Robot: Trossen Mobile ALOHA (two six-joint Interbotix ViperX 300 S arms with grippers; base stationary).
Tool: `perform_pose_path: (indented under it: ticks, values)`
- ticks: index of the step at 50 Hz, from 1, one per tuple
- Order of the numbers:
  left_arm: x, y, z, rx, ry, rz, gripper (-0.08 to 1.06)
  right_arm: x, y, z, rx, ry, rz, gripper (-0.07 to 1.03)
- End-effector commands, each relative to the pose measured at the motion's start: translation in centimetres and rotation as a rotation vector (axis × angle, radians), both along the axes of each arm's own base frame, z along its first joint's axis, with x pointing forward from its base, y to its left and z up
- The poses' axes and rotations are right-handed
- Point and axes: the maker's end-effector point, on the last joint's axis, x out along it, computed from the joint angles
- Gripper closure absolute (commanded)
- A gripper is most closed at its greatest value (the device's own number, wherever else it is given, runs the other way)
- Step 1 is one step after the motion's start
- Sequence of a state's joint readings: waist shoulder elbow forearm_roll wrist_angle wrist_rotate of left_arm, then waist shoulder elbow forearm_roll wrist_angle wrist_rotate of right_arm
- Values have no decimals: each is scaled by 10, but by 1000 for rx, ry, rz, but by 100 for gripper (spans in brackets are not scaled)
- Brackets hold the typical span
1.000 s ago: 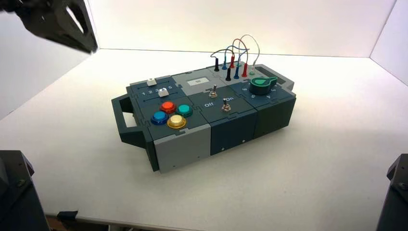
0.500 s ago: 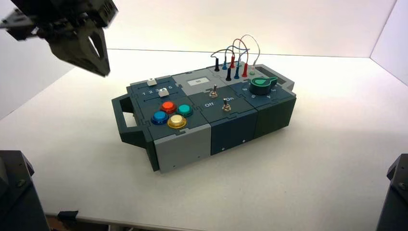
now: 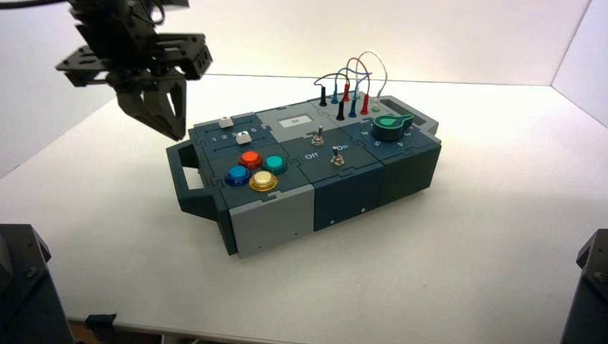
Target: Flip the bottom switch on with the right gripper.
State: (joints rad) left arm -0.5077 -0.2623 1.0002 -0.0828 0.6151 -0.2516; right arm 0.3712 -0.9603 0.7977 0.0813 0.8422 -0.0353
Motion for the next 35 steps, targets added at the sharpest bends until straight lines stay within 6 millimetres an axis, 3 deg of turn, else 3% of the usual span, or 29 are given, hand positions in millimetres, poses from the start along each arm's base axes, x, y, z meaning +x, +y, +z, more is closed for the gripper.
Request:
perform_pose_path:
  ticks: [1,35]
  values:
    - [12,-6,2,-5,-10,2,101,2,2,16,14,-38,5,77]
    - [24,-5,-40,64,115,29,101,3,2,19,16,-43,4,77]
